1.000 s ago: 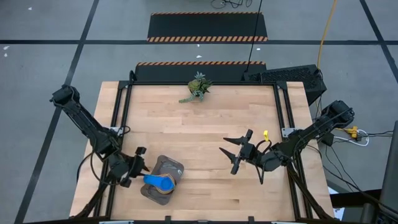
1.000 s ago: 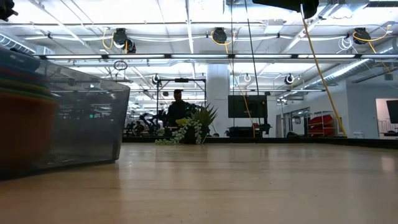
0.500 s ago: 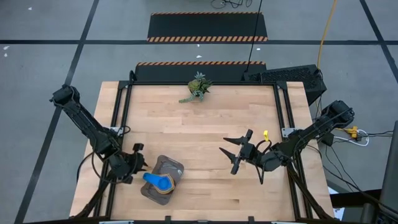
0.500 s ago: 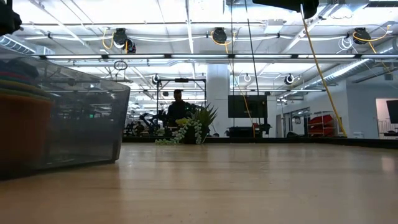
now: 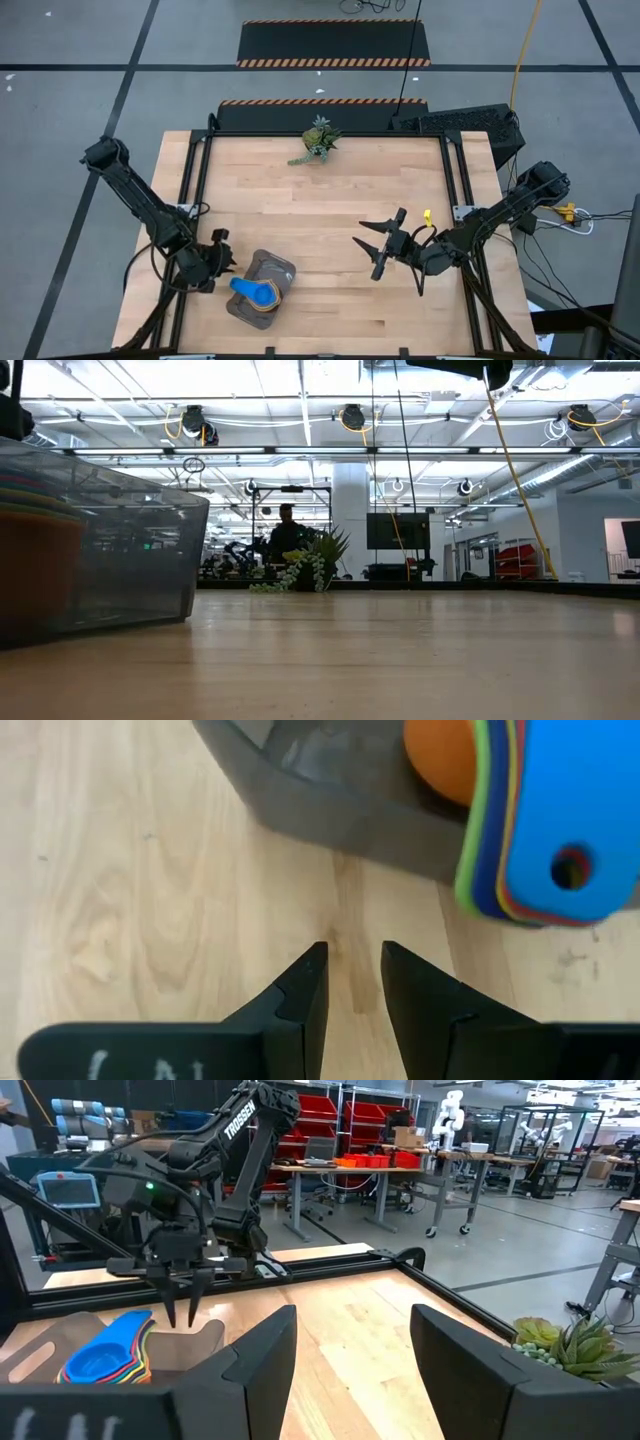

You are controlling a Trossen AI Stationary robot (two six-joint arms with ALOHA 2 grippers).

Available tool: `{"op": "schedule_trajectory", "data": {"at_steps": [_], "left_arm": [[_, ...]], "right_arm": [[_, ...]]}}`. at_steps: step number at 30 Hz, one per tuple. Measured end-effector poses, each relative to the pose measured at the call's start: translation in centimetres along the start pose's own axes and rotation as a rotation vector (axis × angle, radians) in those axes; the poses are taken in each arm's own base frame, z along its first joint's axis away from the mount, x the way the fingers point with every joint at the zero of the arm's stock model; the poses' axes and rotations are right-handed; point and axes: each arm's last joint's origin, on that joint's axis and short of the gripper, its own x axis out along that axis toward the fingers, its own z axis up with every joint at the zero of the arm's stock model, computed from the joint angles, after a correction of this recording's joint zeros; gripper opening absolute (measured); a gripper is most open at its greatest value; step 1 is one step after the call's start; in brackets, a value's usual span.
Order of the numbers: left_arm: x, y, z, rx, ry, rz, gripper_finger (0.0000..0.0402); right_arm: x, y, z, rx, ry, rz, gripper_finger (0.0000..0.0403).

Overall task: Nest measuring cups in basket
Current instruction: Put the nested measuring cups into the black bin

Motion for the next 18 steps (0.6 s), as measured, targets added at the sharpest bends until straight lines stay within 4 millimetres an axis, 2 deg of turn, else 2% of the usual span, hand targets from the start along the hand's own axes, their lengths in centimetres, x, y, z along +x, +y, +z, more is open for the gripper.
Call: {"op": "schedule_trajectory", "data": {"at_steps": [7,18], "left_arm": [[0.5,-0.6,-0.4,0.053,-0.058,-0.08,0.0097],[1.5,-0.4,-1.7,0.012,-0.123,-0.103,0.0097]], "right_arm": [[0.0,0.0,0.0,-0.001,0.0,0.0,0.0192],[0.0,0.0,0.0,-0.003,0.0,0.001,0.0192]]}}
